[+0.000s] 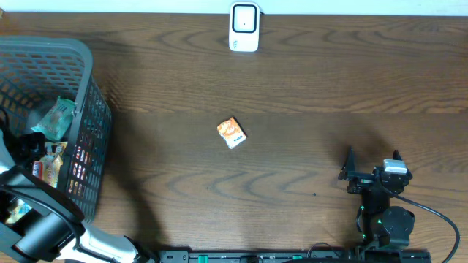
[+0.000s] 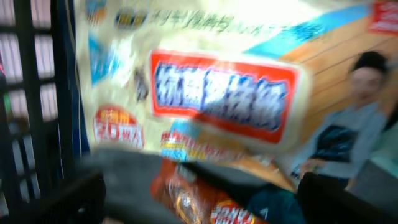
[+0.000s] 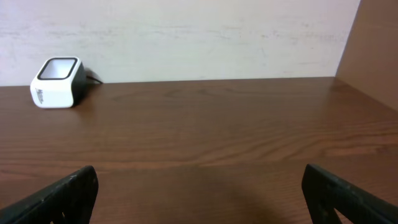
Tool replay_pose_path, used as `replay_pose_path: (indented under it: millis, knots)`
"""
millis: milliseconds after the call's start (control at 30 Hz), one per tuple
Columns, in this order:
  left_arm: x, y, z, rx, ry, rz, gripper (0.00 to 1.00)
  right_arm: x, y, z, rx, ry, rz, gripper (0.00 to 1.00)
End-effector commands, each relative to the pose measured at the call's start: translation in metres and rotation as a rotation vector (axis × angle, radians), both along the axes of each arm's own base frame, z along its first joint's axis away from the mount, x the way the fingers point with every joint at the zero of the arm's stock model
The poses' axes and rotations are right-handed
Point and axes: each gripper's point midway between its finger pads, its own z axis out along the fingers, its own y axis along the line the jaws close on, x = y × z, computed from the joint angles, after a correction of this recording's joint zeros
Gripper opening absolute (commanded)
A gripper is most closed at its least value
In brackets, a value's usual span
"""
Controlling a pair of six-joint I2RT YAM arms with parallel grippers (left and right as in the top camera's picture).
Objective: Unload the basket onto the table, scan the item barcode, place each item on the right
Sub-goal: 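Return the left gripper to the basket and grasp the large snack bag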
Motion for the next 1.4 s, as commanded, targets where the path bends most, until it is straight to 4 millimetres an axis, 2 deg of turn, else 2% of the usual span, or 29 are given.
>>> replay_pose_path:
  millis: [0, 133, 233, 400, 600, 800, 1067, 1100, 1133, 1200, 1233, 1333, 1367]
  knots:
    - [0.002, -0.001, -0.002, 0.038, 0.081, -0.196, 0.99, 0.000, -0.002, -0.001, -0.011, 0.003, -0.007, 0.99]
    - [0.010, -0.007, -0.009, 0.076, 0.136, -0.323, 0.99, 0.000, -0.002, -0.001, -0.011, 0.003, -0.007, 0.99]
    - [0.013, -0.014, -0.022, 0.069, 0.156, -0.418, 1.00, 0.000, -0.002, -0.001, -0.011, 0.003, -0.007, 0.99]
    - [0.008, -0.017, -0.041, 0.042, 0.185, -0.535, 1.00, 0.000, -0.002, -0.001, -0.011, 0.003, -0.007, 0.99]
    - [-0.007, -0.004, -0.050, 0.085, 0.237, -0.514, 0.99, 0.000, -0.002, -0.001, -0.011, 0.003, -0.007, 0.99]
    - [-0.024, 0.003, -0.070, 0.090, 0.241, -0.480, 0.98, 0.000, -0.002, -0.001, -0.011, 0.003, -0.007, 0.99]
    - [-0.049, 0.001, -0.094, 0.074, 0.249, -0.426, 0.99, 0.000, -0.002, -0.001, -0.011, 0.003, -0.007, 0.99]
    - [-0.052, 0.000, -0.096, 0.070, 0.251, -0.424, 0.93, 0.000, -0.002, -0.001, -0.011, 0.003, -0.007, 0.99]
    - [-0.054, -0.001, -0.098, 0.065, 0.255, -0.422, 0.82, 0.000, -0.002, -0.001, -0.011, 0.003, -0.007, 0.99]
    - [-0.057, -0.004, -0.100, 0.056, 0.261, -0.423, 0.50, 0.000, -0.002, -0.001, -0.011, 0.003, -0.007, 0.99]
    - [-0.059, -0.005, -0.101, 0.051, 0.264, -0.424, 0.43, 0.000, -0.002, -0.001, -0.011, 0.003, -0.007, 0.99]
    - [-0.060, -0.007, -0.102, 0.047, 0.261, -0.407, 0.41, 0.000, -0.002, -0.001, -0.011, 0.003, -0.007, 0.99]
    - [-0.058, -0.009, -0.103, 0.041, 0.251, -0.407, 0.36, 0.000, -0.002, -0.001, -0.011, 0.003, -0.007, 0.99]
